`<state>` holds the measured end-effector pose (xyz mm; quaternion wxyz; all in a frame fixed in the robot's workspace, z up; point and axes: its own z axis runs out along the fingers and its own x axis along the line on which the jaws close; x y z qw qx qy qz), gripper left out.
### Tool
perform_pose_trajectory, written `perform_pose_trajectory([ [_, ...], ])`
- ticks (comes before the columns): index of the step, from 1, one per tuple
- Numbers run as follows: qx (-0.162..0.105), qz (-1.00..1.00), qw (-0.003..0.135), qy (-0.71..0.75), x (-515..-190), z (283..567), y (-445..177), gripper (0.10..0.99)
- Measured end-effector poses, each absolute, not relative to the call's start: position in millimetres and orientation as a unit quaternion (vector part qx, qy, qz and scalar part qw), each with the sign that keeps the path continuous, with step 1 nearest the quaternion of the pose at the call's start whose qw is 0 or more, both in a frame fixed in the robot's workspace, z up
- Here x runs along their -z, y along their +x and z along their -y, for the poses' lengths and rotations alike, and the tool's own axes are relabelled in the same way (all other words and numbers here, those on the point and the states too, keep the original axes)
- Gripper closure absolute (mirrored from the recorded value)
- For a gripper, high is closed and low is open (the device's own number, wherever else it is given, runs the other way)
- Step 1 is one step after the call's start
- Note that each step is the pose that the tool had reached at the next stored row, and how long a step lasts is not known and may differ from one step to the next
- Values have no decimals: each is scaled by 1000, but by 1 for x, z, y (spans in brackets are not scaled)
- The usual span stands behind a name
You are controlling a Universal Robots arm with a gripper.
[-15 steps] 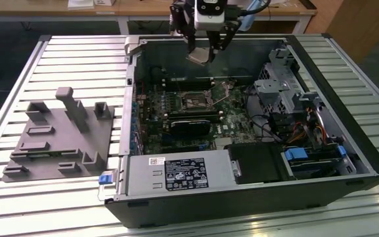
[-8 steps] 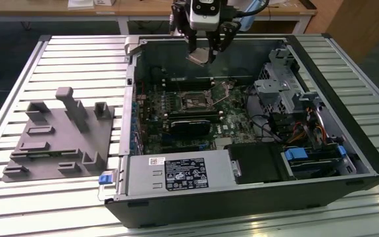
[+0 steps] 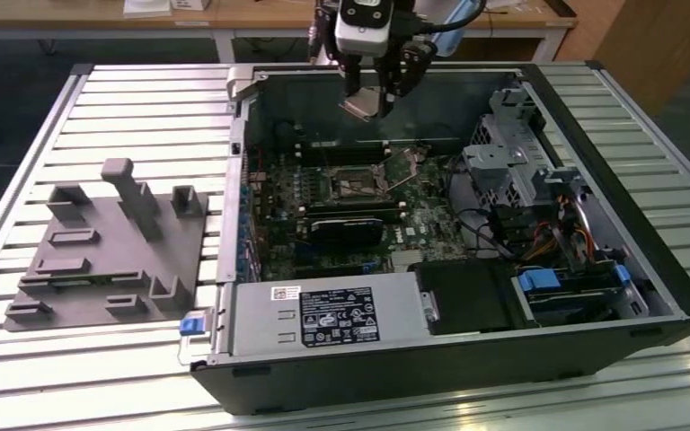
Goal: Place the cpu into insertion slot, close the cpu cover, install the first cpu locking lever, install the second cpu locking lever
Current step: 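Place the cpu into insertion slot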
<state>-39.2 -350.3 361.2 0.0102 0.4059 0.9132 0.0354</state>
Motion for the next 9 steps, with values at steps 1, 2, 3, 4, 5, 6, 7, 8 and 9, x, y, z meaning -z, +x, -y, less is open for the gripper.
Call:
perform_pose_trajectory([
  [1, -35, -911, 11, 411, -361, 350, -39, 549],
  [2, -35, -909, 11, 416, -361, 350, -39, 549],
  [3, -34, -906, 11, 422, -361, 350, -39, 549],
  [4, -34, -904, 11, 427, -361, 350, -39, 549],
  [5, -34, -901, 12, 432, -361, 350, -39, 549],
  [6, -34, -899, 12, 437, -361, 350, -39, 549],
  [7, -33, -896, 12, 442, -361, 350, -39, 549],
  [8, -33, -894, 13, 447, -361, 350, -39, 549],
  [9, -33, -891, 13, 452, -360, 350, -39, 549],
])
